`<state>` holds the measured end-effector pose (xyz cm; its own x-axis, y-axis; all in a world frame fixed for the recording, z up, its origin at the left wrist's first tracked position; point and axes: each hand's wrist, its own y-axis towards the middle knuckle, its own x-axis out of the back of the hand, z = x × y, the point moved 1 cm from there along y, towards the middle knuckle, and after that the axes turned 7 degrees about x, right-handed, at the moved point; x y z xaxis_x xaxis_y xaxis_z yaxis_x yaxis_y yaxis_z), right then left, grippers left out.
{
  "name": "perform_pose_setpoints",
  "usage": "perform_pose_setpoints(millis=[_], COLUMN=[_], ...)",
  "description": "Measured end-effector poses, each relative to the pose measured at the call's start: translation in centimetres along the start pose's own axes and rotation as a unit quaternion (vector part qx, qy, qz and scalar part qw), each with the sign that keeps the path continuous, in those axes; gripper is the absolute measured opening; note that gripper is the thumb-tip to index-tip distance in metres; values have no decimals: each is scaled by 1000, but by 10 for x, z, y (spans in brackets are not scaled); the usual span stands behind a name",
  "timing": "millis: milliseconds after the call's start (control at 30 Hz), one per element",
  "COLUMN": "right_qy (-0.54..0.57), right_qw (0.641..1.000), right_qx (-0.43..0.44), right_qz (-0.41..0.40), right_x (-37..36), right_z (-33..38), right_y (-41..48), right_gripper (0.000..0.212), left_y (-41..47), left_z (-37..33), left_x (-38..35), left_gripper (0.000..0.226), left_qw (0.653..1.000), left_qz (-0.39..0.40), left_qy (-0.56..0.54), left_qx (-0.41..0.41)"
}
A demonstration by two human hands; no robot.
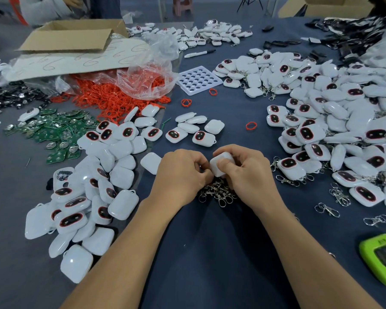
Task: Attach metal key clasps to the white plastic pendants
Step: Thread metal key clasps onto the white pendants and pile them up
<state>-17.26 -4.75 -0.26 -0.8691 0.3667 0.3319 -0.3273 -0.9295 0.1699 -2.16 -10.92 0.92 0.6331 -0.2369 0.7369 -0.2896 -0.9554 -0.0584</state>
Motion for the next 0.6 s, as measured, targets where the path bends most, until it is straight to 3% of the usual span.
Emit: perform_pose_setpoints(millis=[133, 333, 467, 600], right_qy=[92, 207, 245, 285], right_qw=[995, 974, 964, 952], right_qx=[-29, -78, -87, -100], right_qz=[-12, 48, 65, 50], right_x=[7, 23, 28, 27], right_z=[3, 4, 5, 7], right_y=[3, 4, 5, 7], right_gripper=[19, 29, 26, 25], left_y=[0, 4, 3, -3], left_z=[2, 0, -2, -5], left_x=[2, 7, 4, 0], left_gripper=[14, 11, 7, 13], left_qw=[994, 957, 950, 979], left_qz=[-18, 111, 116, 45], left_qy=[-104, -267, -287, -189], left_qx=[-35, -40, -40, -66])
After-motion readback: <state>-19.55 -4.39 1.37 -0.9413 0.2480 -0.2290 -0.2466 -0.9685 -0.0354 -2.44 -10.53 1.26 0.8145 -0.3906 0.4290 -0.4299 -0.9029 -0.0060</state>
